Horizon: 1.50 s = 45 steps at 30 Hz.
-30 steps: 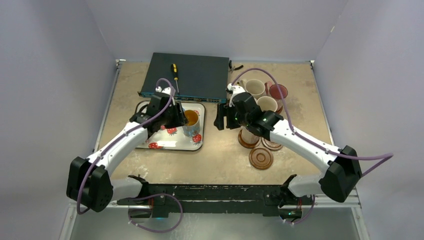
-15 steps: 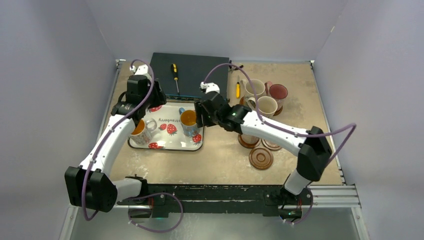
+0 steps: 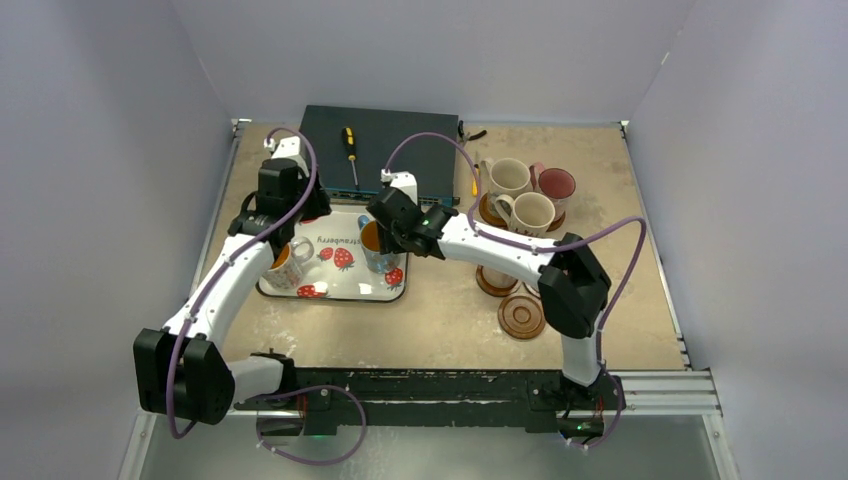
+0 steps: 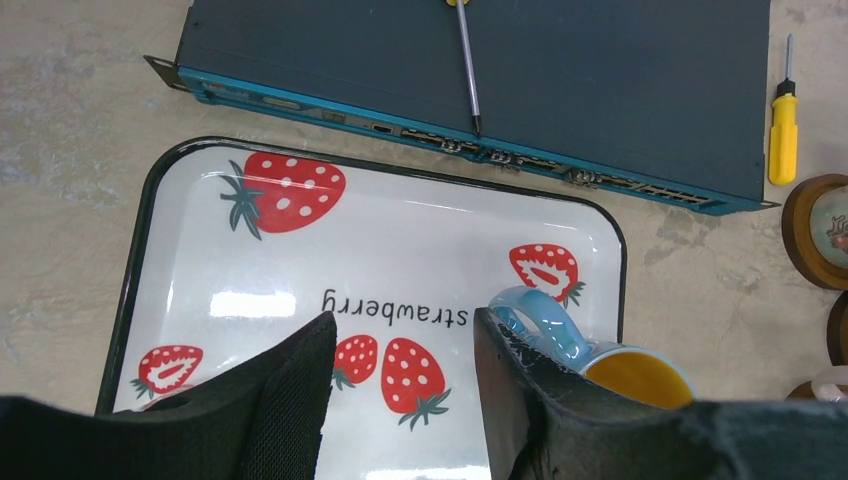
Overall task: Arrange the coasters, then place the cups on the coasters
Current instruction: Pick up the cup from the tray.
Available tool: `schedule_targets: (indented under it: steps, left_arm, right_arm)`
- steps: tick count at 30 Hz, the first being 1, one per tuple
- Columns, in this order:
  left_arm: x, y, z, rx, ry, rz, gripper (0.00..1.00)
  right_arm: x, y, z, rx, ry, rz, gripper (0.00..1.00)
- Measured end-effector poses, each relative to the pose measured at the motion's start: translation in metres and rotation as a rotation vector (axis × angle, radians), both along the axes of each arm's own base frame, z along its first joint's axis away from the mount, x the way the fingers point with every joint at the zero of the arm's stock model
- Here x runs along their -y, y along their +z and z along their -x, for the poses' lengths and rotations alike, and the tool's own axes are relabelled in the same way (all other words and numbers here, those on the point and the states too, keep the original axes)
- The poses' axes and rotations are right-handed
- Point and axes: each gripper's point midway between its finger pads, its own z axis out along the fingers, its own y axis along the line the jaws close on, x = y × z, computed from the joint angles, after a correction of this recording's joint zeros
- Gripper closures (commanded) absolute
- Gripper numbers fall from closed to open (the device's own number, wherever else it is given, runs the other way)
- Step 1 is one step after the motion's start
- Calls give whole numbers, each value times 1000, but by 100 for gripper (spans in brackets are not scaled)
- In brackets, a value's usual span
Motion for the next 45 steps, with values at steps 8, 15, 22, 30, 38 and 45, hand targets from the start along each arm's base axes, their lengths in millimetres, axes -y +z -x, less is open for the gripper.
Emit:
schedule_targets:
  steps: [8,15,22,30,38,45]
  left_arm:
    - [0,-4,1,-3,-10,-8,50]
    - [0,-3,1,0,-15,-15,50]
    - [-1,2,3,16,-14,-19,50]
    - [-7,16,5,57,12,-27,50]
    - [-7,16,5,57,13,-28,50]
    - [-7,16,5,57,10,-26,50]
  right_arm:
    - [-2,-14,-6,-7,-37,21,77]
    - [6,-16,-7,-1,-58,53,100]
    - [11,-12,-5,-8,-60,72,100]
    - [39,41,11,17,-49,82,100]
    - [117,174,18,183,-171,-51,100]
    - [252,209,9,259,-450,-10,100]
